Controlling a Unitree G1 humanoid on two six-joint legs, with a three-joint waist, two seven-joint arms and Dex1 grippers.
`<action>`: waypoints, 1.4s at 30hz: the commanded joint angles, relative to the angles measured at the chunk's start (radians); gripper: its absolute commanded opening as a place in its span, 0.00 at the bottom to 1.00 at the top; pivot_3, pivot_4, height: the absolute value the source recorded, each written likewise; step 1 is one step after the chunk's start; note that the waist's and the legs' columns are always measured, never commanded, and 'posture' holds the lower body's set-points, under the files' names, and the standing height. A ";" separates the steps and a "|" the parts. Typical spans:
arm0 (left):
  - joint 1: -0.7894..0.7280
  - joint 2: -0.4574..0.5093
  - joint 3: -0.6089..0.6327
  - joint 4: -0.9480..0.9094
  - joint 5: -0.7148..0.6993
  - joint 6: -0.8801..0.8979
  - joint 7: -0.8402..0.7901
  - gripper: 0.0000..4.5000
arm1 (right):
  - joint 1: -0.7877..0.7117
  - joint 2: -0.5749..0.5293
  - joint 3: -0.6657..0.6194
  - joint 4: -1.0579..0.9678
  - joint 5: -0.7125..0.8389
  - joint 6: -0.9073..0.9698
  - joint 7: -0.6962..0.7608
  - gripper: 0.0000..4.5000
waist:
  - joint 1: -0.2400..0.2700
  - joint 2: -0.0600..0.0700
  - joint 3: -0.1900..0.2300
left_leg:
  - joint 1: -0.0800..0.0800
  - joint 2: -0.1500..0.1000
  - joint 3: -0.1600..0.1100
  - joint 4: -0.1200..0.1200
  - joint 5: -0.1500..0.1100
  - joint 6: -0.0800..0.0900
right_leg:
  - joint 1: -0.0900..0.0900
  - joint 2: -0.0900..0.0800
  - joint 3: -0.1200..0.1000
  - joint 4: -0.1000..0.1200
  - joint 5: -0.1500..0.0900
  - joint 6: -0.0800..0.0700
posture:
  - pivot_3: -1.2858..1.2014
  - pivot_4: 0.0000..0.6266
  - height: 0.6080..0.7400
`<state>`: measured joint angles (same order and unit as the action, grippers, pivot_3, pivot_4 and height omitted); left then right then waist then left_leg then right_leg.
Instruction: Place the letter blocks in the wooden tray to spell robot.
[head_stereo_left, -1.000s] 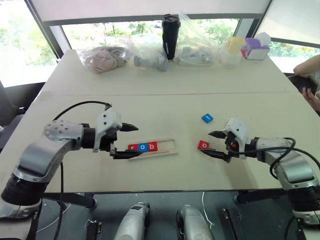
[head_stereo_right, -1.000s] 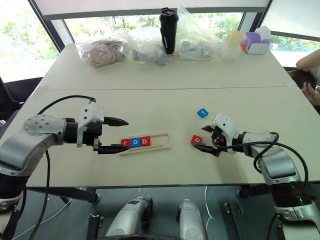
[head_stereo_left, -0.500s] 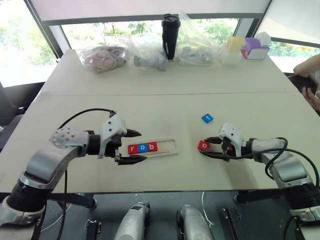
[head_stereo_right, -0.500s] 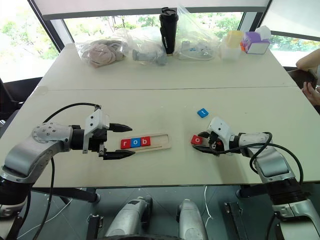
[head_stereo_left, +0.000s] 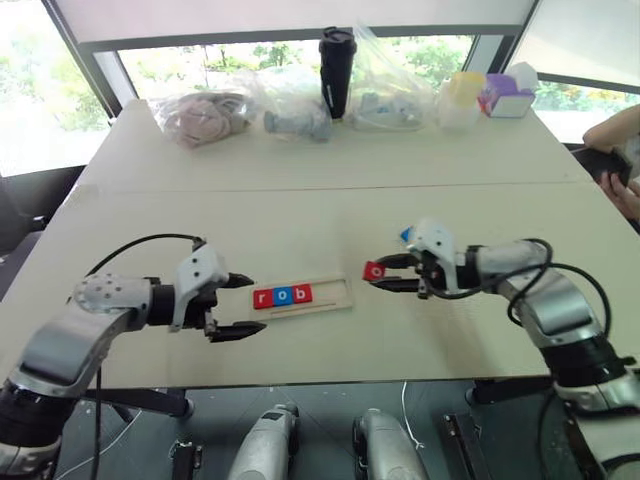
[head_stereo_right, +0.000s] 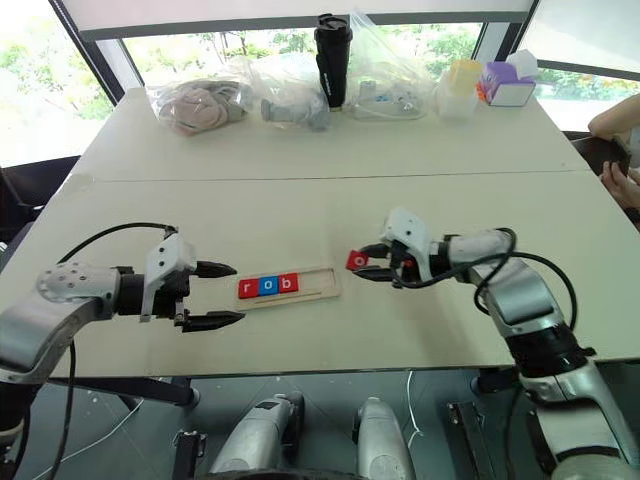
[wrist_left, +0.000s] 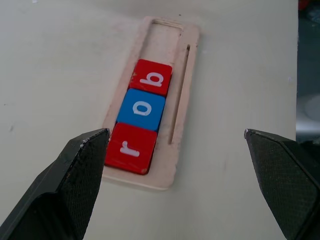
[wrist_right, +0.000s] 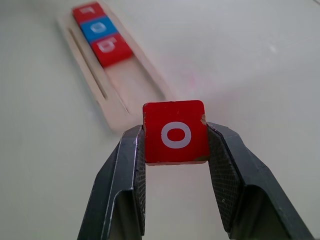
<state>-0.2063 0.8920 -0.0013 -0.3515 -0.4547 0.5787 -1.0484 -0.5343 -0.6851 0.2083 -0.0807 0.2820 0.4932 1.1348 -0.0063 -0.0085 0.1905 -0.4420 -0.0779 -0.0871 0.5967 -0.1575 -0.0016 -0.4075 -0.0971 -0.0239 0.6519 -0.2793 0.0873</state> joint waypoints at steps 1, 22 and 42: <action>-0.003 0.002 0.047 -0.054 -0.009 -0.013 0.024 1.00 | -0.061 0.031 0.056 0.034 -0.022 -0.040 0.045 0.26 | 0.003 0.000 0.000 | 0.000 0.000 0.000 0.000 0.000 0.000 | 0.000 0.000 0.000 0.000 0.000 0.000 | 0.52 0.24 1.00; 0.093 -0.021 0.101 -0.172 -0.041 0.042 0.144 1.00 | -0.287 0.250 0.184 0.532 -0.206 -0.359 0.157 0.26 | -0.005 0.000 0.000 | 0.001 0.000 0.001 0.000 0.001 -0.002 | 0.000 0.002 0.001 0.000 0.004 0.002 | 0.52 0.24 1.00; 0.076 -0.036 0.095 -0.186 -0.066 0.064 0.192 1.00 | -0.307 0.302 0.186 0.589 -0.250 -0.433 0.184 0.59 | -0.008 0.000 0.000 | 0.001 0.000 0.001 0.000 0.002 -0.003 | -0.001 0.004 0.001 0.002 0.004 0.002 | 0.52 0.24 1.00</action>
<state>-0.1174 0.8579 0.0739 -0.5116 -0.5109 0.6455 -0.8634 -0.8117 -0.3849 0.4149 0.5150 0.0344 0.0796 1.3222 -0.0140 -0.0084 0.1905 -0.4406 -0.0777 -0.0864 0.5965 -0.1559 -0.0045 -0.4084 -0.0926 -0.0225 0.6539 -0.2751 0.0890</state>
